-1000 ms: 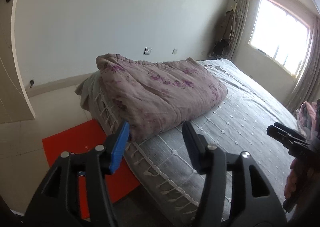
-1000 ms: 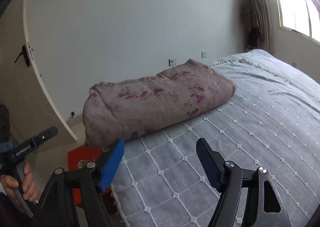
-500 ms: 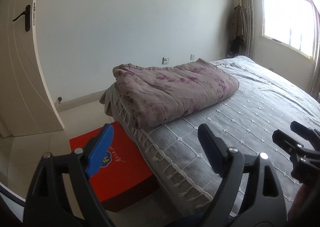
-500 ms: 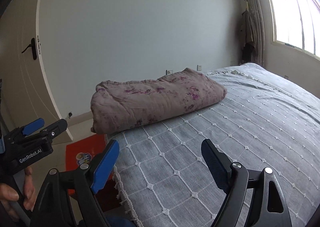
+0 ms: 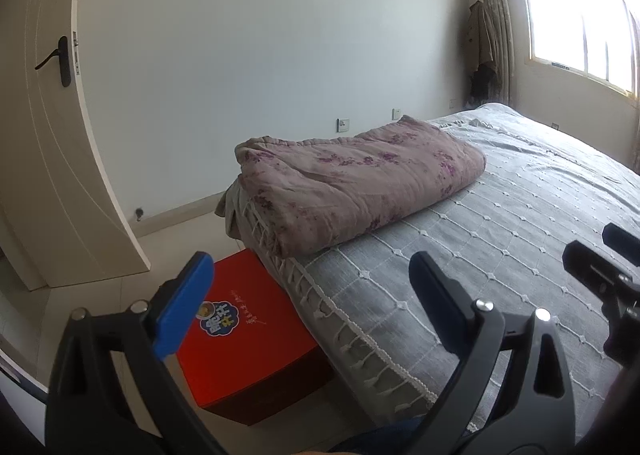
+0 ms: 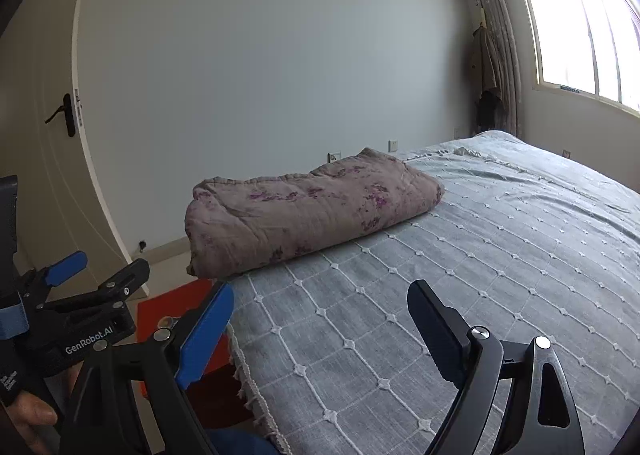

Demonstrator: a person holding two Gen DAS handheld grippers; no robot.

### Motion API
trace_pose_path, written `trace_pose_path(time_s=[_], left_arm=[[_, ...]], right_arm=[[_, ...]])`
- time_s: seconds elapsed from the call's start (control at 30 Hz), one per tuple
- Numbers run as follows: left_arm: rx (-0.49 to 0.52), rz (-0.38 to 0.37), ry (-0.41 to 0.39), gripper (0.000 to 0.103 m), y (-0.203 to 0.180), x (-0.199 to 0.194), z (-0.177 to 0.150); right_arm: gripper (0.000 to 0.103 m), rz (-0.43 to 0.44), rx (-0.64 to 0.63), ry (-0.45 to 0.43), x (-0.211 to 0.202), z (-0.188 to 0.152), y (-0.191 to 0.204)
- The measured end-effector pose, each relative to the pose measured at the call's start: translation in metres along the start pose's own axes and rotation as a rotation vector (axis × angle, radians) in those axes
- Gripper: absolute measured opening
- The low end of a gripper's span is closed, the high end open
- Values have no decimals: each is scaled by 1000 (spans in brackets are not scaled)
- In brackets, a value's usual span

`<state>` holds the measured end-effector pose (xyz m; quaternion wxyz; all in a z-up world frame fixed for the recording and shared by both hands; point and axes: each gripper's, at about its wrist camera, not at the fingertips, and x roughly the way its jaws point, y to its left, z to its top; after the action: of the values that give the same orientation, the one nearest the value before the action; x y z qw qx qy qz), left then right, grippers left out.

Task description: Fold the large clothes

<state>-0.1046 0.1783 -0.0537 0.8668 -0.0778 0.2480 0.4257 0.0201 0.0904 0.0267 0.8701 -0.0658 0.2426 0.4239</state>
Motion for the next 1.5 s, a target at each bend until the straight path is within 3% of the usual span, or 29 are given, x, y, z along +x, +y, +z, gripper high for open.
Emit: trace_pose_path(time_s=[0.43, 0.57, 0.67, 0.8, 1.5], left_arm=[[-17, -60, 65, 98, -7, 5, -3], [-17, -42, 85, 98, -9, 8, -6], [1, -13, 88, 98, -13, 10, -8], [-2, -8, 98, 102, -12, 10, -10], [5, 25, 90, 102, -9, 11, -5]], right_arm=[[91, 2, 7, 2, 2, -2, 1], [91, 8, 7, 7, 3, -2, 1], [103, 14, 8, 3, 3, -3, 2], [103, 6, -10, -7, 2, -3, 3], [103, -4, 20, 25, 10, -6, -6]])
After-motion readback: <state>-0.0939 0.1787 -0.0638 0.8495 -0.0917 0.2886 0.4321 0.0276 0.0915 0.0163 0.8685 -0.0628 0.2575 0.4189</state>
